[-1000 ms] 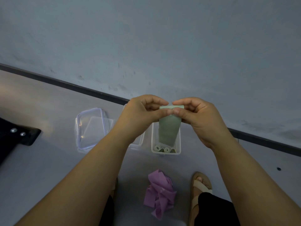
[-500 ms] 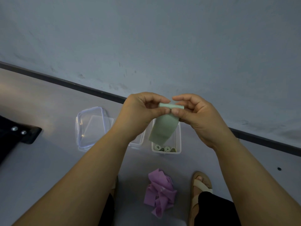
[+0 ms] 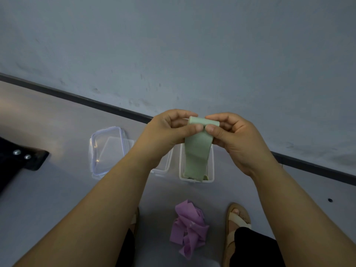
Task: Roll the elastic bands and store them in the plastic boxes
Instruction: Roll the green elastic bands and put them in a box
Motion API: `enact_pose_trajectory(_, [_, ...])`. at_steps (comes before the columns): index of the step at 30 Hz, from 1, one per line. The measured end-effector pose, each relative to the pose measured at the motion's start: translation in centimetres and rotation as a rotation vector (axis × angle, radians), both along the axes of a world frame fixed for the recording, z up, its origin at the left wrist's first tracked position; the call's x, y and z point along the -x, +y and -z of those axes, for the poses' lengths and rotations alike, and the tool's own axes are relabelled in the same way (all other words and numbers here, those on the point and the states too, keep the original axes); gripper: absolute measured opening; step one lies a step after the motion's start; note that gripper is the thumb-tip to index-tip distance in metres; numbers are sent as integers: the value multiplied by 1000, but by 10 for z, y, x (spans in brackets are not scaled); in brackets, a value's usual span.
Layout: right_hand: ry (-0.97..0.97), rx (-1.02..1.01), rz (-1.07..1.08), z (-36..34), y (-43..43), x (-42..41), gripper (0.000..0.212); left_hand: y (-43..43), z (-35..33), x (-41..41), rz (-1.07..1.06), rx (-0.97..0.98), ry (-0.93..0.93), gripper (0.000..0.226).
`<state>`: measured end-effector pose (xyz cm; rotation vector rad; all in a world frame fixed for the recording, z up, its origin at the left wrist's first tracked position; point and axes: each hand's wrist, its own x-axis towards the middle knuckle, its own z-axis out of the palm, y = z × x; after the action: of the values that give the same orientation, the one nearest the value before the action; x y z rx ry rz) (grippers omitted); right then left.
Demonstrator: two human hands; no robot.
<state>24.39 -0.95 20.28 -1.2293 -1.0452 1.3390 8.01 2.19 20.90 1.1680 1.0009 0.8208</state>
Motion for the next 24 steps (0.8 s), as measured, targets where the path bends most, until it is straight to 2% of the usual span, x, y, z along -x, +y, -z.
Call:
enact_pose_trajectory(4, [0,-19,3,0,-2,4,26,3,0,3,22,67,-61,18])
enact_pose_trajectory(7, [-178,-78,-55,-2,-4,2,29,5,1,8,86,55,-21,23])
enact_pose_trajectory(11, [-383,-67,-287,-7,-7,-4,49,13,3,20,235,76,97,35])
enact_pose_trajectory(13, [-477,-67,-426,-9,-9,-5,64,14,3,24,338,102,152,27])
enact_pose_trajectory(15, [-570,-62,-546,-12,-10,-3,69,14,4,24,420,129,182,20])
enact_pose_trajectory(19, [-638,-31,-628,-16,-13,-2,65,12,3,23,511,162,216,21])
enact_pose_trajectory(24, [-637,-88,-563,-19,-13,-2,57,10,3,20,509,220,171,11])
